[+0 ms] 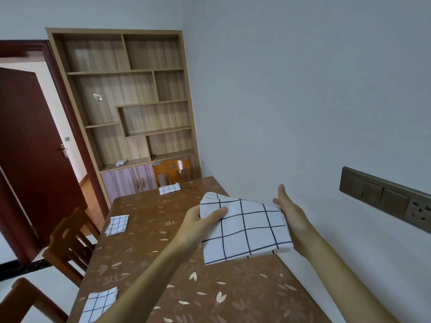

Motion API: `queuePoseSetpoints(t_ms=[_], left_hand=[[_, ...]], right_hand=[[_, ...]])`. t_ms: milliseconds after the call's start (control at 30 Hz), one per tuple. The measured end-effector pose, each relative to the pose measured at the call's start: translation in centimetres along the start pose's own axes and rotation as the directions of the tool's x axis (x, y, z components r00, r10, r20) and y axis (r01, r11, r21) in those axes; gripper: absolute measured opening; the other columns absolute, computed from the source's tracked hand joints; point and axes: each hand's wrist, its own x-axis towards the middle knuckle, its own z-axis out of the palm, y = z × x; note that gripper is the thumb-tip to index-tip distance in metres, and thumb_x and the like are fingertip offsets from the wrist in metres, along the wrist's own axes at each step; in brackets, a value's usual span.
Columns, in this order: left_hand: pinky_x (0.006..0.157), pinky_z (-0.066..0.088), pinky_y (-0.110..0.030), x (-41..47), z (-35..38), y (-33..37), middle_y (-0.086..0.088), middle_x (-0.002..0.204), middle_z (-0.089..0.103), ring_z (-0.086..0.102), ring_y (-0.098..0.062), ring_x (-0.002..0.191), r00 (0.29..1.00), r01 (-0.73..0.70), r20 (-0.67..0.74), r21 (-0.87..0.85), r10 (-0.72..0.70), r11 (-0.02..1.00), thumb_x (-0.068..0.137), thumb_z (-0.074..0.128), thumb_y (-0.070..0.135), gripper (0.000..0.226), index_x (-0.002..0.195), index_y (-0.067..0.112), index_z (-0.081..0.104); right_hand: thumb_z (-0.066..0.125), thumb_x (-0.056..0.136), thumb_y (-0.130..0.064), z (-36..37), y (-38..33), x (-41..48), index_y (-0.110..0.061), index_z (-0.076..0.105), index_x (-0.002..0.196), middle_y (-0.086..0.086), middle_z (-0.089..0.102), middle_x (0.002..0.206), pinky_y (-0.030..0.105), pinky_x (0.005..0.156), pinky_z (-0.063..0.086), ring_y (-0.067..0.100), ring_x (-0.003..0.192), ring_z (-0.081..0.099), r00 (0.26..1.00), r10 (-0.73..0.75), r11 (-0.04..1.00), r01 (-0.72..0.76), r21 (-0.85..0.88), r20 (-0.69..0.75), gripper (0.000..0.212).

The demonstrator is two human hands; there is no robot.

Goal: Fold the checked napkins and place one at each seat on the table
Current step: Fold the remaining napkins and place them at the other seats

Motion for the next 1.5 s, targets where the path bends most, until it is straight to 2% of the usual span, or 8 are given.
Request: queuePoseSetpoints(t_ms=[100,200,567,800,1067,1233,1333,1500], left_hand=[[0.075,0.063,-0.037,-0.1,-0.2,0.1,-0.004,0.105,0.078,0.076,-0.024,0.092,0.999,-0.038,-0.012,-0.005,0.038,0.999,0.092,0.068,0.025,0.023,0.113,0.016,0.067],[0.072,0.061,-0.031,-0.3,-0.2,0.3,0.005,0.104,0.078,0.076,-0.02,0.094,0.997,-0.06,0.042,0.039,0.058,0.997,0.092,0.067,0.025,0.023,0.115,0.022,0.065],[0.069,0.059,-0.025,-1.0,-0.5,1.0,0.005,0.103,0.078,0.076,-0.018,0.092,0.984,-0.152,0.101,0.07,0.144,0.986,0.096,0.061,0.016,0.018,0.113,0.018,0.067],[0.077,0.063,-0.038,-0.4,-1.7,1.1,-0.001,0.105,0.078,0.075,-0.023,0.096,0.996,-0.092,0.026,0.102,0.09,0.991,0.098,0.059,0.023,0.018,0.111,0.02,0.07],[0.083,0.061,-0.041,-0.6,-2.5,0.9,-0.011,0.114,0.075,0.073,-0.03,0.101,0.993,-0.093,0.078,-0.016,0.094,0.996,0.099,0.054,0.008,0.027,0.116,0.017,0.072],[0.064,0.06,-0.031,-0.7,-3.0,0.8,-0.004,0.082,0.075,0.071,-0.025,0.077,0.993,-0.098,0.065,0.029,0.096,0.995,0.102,0.039,-0.005,0.052,0.089,0.019,0.083],[0.067,0.061,-0.036,-0.8,-3.2,0.3,-0.006,0.096,0.076,0.07,-0.034,0.089,0.988,-0.155,0.039,0.135,0.151,0.979,0.103,0.03,-0.005,0.06,0.079,0.016,0.081],[0.063,0.057,-0.031,-0.6,-3.1,-1.1,-0.009,0.097,0.075,0.069,-0.026,0.081,0.978,-0.183,-0.075,0.141,0.195,0.973,0.096,0.035,0.017,0.049,0.079,0.013,0.08]], right_hand=[[0.056,0.09,-0.063,-0.3,0.0,-0.3,-0.001,0.071,0.1,0.004,0.076,0.085,0.033,0.074,0.055,0.021,0.08,0.074,0.988,0.108,0.994,-0.104,-0.038,0.11,0.065],[0.065,0.091,-0.046,-0.3,0.0,-0.6,-0.007,0.075,0.114,0.01,0.077,0.111,0.041,0.098,0.053,0.026,0.104,0.074,0.985,0.13,0.991,-0.125,-0.056,0.11,0.046],[0.069,0.091,-0.026,-0.5,-0.1,-1.3,-0.003,0.071,0.12,0.015,0.073,0.12,0.045,0.104,0.05,0.031,0.113,0.07,0.971,0.114,0.993,-0.105,-0.057,0.212,0.038],[0.069,0.092,-0.013,-0.8,-0.3,-1.3,-0.011,0.074,0.115,0.008,0.077,0.112,0.043,0.094,0.056,0.026,0.105,0.074,0.988,-0.122,0.98,0.135,-0.148,0.089,0.024],[0.063,0.094,-0.003,-1.1,0.2,-1.5,-0.015,0.078,0.096,0.001,0.08,0.092,0.019,0.064,0.057,0.014,0.085,0.077,0.981,-0.193,0.971,0.196,-0.137,0.031,0.019],[0.059,0.091,0.0,-1.5,0.7,-1.2,-0.012,0.074,0.08,-0.004,0.075,0.075,0.017,0.053,0.052,0.008,0.064,0.071,0.978,-0.174,0.979,0.184,-0.088,0.111,0.022],[0.046,0.092,-0.011,-1.5,1.0,-1.1,-0.013,0.072,0.076,-0.001,0.069,0.078,0.023,0.056,0.05,0.012,0.067,0.065,0.979,-0.149,0.987,0.156,-0.038,0.14,0.031],[0.037,0.101,-0.036,-1.1,1.9,-0.9,-0.01,0.075,0.104,0.013,0.076,0.105,0.042,0.078,0.056,0.028,0.095,0.072,0.994,-0.021,0.993,0.009,0.117,0.106,0.046]])
